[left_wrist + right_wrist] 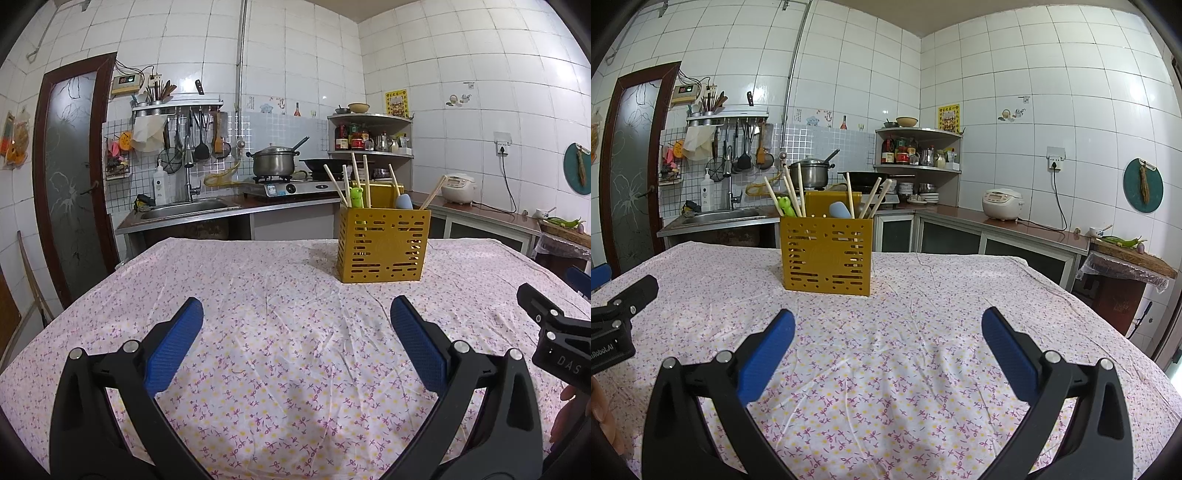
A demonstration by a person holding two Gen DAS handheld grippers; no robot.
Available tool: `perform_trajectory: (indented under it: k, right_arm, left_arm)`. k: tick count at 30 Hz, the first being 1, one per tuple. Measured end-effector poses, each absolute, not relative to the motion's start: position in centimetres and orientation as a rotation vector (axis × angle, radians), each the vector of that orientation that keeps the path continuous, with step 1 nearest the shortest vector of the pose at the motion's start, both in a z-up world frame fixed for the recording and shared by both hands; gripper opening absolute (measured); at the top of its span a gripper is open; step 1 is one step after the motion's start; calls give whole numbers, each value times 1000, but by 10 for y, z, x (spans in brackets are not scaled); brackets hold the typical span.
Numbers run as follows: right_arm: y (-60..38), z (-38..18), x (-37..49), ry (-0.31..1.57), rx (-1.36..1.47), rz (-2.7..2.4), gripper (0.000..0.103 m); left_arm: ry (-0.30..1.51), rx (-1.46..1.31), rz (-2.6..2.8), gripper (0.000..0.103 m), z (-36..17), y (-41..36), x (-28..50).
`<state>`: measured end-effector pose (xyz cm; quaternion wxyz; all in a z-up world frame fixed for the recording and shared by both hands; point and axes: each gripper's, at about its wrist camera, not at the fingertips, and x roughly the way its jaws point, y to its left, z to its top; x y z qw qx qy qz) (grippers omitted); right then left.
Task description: Organize utensils
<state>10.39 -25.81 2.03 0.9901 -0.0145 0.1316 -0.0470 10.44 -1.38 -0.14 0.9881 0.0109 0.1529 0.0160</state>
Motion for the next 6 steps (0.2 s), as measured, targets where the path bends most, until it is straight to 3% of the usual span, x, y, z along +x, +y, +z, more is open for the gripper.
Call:
perform_trajectory:
  k: [6]
  right_arm:
    - [-261,17,106,274,-26,-96,99]
  left_arm:
    - [316,26,29,98,-2,-15,105]
